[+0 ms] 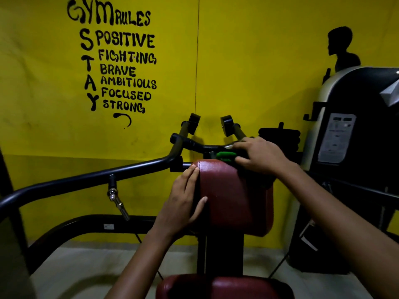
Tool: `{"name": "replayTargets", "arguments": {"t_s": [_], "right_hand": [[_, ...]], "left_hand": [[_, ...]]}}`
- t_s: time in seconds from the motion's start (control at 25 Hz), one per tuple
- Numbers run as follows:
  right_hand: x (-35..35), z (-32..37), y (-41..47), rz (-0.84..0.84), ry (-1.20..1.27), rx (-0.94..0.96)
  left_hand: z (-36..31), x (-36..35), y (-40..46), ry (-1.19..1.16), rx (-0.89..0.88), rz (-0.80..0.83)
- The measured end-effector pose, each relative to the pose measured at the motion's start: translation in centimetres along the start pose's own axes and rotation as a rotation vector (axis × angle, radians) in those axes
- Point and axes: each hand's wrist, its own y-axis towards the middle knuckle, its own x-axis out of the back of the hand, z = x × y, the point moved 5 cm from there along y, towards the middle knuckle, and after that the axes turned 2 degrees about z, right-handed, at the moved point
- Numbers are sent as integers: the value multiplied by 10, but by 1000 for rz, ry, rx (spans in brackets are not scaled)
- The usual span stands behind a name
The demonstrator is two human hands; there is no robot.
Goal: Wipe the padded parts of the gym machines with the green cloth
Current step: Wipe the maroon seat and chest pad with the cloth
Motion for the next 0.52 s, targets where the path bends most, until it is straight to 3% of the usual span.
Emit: {"name": "replayTargets", "arguments": {"t_s": [0.24, 0.32, 0.44, 0.52], "right_hand": [[-9, 1, -8, -116, -1, 23], [-18, -32, -30, -206, 244, -82], [-51, -60, -80, -408, 798, -340], [-77, -50, -110, -454, 880, -436]], "left_hand": [[-20, -18, 41, 280, -38, 121], [-21, -16, 48, 331, -78, 164], [-28, -9, 68, 311, -223, 209], [-37, -16, 86, 292, -286, 261]]}}
